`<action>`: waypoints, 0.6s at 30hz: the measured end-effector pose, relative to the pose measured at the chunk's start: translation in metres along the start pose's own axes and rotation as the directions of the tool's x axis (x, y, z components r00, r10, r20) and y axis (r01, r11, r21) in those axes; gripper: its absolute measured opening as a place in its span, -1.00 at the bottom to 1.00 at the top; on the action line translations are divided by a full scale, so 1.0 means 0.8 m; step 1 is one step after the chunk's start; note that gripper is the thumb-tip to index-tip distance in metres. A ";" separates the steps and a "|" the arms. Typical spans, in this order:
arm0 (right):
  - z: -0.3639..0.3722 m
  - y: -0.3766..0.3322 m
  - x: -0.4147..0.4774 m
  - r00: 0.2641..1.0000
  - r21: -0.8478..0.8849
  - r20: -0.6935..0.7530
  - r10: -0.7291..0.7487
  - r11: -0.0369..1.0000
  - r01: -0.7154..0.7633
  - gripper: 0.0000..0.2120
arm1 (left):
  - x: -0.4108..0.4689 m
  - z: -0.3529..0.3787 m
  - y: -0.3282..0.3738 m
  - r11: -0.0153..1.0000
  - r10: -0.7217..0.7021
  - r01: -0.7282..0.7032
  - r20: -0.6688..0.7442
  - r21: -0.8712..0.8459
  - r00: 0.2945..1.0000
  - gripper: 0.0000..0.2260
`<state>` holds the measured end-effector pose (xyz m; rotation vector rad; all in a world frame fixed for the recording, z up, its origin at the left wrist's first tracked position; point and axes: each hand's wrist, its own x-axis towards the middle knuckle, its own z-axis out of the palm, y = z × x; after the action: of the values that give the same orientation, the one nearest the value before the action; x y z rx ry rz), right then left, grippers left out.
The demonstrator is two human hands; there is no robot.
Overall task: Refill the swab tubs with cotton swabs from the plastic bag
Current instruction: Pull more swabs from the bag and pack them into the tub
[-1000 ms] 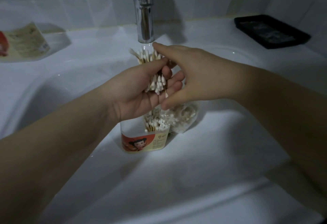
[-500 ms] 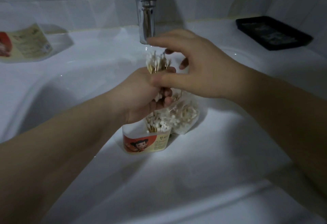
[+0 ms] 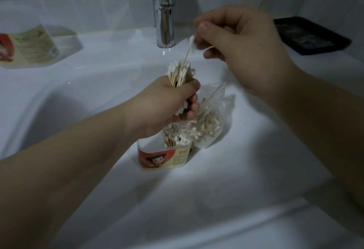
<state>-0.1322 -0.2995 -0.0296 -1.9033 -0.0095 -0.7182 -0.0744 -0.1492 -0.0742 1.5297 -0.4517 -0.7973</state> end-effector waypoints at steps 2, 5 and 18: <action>-0.005 0.000 0.001 0.999 -0.068 0.043 -0.001 0.998 0.004 -0.86 | 0.000 0.000 -0.001 1.000 -0.004 0.004 0.001 0.014 1.000 -0.78; -0.004 0.000 -0.003 0.987 -0.096 0.156 0.030 0.995 -0.015 -0.82 | 0.000 0.001 -0.001 0.999 -0.007 0.006 0.004 0.032 1.000 -0.76; -0.012 0.004 0.006 0.998 -0.001 -0.057 0.039 0.999 -0.039 -0.91 | -0.003 0.001 -0.001 0.999 0.004 -0.002 0.041 -0.046 0.999 -0.81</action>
<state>-0.1320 -0.3107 -0.0271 -1.8793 0.0646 -0.7457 -0.0766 -0.1483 -0.0743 1.4721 -0.4623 -0.8326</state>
